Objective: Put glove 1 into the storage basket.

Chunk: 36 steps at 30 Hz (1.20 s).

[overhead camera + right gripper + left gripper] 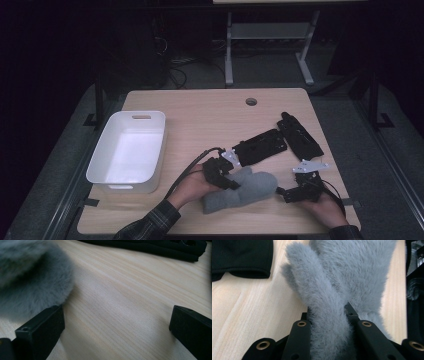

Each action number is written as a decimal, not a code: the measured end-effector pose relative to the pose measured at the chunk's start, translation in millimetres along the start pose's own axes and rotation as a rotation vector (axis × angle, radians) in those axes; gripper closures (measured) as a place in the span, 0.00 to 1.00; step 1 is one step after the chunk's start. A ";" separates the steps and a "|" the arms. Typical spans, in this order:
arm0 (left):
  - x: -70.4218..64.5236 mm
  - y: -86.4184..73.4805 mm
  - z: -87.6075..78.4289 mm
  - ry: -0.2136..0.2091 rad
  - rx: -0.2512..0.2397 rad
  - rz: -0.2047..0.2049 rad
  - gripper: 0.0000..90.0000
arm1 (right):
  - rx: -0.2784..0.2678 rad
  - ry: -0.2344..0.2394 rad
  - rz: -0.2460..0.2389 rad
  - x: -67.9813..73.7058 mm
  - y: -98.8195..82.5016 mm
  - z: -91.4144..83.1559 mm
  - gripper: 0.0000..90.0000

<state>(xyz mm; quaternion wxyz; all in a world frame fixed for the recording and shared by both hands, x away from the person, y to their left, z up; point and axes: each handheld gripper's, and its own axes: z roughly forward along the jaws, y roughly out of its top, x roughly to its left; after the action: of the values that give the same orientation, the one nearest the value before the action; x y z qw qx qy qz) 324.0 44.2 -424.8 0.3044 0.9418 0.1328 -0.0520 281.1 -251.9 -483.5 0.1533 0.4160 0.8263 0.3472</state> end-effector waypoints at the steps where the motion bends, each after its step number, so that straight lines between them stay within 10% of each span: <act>1: 0.0 0.0 0.0 0.000 0.000 0.000 0.82 | 0.000 0.000 0.000 0.0 0.0 0.0 0.00; 12: -8.6 8.9 -22.5 0.025 -0.054 0.021 0.82 | 0.000 0.000 0.001 0.1 0.0 0.0 0.00; 36: 13.8 10.1 -99.9 0.131 -0.170 -0.068 0.82 | 0.002 0.001 0.005 0.3 0.0 -0.2 0.00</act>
<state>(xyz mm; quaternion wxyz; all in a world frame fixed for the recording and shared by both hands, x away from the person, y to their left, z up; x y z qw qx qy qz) 341.8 98.0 -340.8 0.3720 0.9089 0.1879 0.0108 280.8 -251.8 -483.4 0.1516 0.4179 0.8259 0.3468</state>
